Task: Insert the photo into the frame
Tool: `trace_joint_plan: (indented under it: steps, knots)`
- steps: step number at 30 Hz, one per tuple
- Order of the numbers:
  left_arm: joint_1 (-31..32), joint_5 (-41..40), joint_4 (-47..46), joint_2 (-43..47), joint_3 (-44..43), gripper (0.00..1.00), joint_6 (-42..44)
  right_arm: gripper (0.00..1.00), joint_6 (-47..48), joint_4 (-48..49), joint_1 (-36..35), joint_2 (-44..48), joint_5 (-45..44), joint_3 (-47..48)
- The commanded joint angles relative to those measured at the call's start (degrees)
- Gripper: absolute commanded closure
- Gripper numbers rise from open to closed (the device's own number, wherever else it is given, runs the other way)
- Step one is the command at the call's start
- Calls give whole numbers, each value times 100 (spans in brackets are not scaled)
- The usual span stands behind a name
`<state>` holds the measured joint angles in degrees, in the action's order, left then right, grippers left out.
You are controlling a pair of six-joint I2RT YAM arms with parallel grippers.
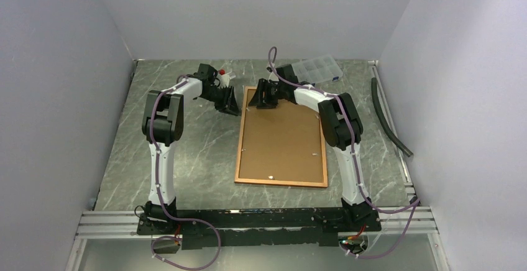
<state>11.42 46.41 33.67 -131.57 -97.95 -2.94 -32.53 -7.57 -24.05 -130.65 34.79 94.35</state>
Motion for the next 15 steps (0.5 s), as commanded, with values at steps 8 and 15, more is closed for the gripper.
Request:
trace_joint_plan:
  steps: [8, 15]
  knots:
    - [9, 284, -225, 98, 104, 69, -155, 49, 98, 126, -43, -519, 136, 1019]
    - [9, 256, -256, 130, 209, 70, -138, 50, 150, -100, -270, -780, 231, 1322]
